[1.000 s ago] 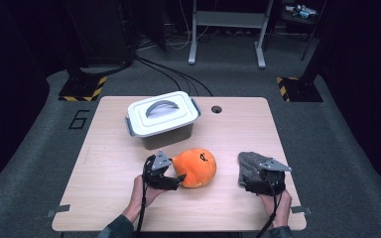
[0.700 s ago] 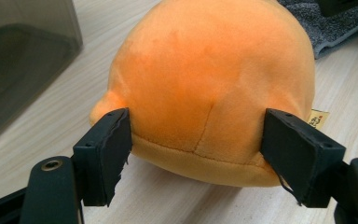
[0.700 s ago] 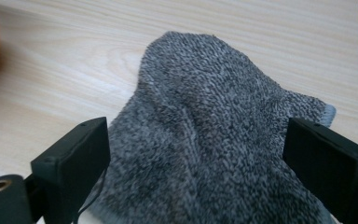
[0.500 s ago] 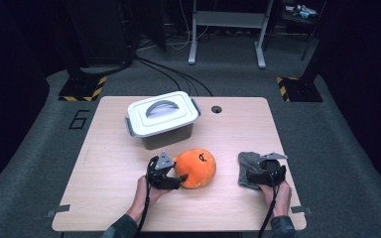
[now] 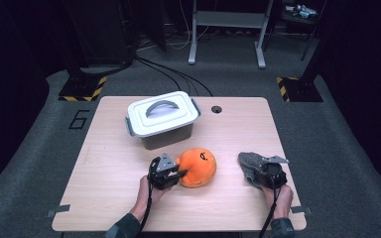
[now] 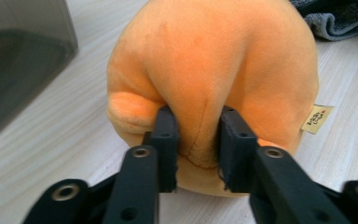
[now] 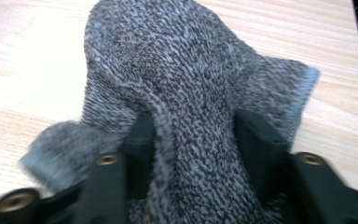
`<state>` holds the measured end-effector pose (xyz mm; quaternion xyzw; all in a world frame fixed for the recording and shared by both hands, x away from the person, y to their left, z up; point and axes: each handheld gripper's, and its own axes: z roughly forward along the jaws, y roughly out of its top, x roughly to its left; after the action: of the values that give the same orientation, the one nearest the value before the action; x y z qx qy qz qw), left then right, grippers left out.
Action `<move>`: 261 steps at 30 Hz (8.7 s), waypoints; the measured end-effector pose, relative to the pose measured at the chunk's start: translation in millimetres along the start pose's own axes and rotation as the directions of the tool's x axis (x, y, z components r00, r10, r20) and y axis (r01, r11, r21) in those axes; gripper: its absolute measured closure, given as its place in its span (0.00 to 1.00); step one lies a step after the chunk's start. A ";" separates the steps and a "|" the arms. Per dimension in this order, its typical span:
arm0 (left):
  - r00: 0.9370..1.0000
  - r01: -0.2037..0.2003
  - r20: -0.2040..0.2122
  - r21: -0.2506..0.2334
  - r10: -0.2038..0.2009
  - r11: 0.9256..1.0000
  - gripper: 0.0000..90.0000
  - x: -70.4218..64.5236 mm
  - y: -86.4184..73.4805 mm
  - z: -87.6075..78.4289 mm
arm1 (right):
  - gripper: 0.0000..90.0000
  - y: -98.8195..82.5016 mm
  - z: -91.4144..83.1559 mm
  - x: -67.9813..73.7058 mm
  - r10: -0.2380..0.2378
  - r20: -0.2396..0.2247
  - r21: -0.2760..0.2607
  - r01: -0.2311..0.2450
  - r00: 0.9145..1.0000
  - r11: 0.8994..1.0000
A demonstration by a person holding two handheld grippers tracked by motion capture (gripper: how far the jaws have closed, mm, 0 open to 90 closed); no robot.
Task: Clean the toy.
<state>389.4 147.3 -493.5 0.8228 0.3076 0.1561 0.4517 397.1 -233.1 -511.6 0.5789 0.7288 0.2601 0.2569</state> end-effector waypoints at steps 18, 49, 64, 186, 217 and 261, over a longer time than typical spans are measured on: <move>0.995 -0.096 0.032 -0.051 0.098 0.994 0.91 -5.7 28.1 0.5 | 0.82 15.8 -54.6 -0.4 0.029 -0.116 -0.197 -0.051 0.993 0.979; 0.988 -0.112 0.106 -0.024 0.114 0.993 0.88 -2.3 40.7 24.8 | 0.83 52.8 -24.3 91.4 -0.139 -0.190 -0.149 0.111 0.972 0.983; 0.997 -0.043 0.059 0.005 0.043 0.999 0.75 -17.6 34.9 23.1 | 0.83 45.9 -21.4 90.5 -0.092 -0.208 -0.125 0.067 0.974 0.990; 1.000 -0.014 0.028 0.000 0.014 1.000 0.94 -14.1 39.3 31.7 | 0.82 76.2 -25.8 116.8 -0.189 -0.181 -0.144 0.164 0.965 0.976; 0.999 -0.001 0.041 -0.018 0.001 1.000 0.93 -15.1 40.8 33.4 | 0.81 78.2 -55.8 114.0 -0.166 -0.250 -0.187 0.120 0.954 0.975; 0.995 -0.056 0.082 -0.026 0.058 0.998 0.96 -29.3 28.8 43.6 | 0.81 82.8 -44.1 140.7 -0.261 -0.112 -0.127 0.246 0.959 0.961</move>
<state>400.9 88.6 -492.4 0.8317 0.2631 0.1384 0.4689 398.3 -83.1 -433.6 0.4475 0.7963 0.3019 0.2730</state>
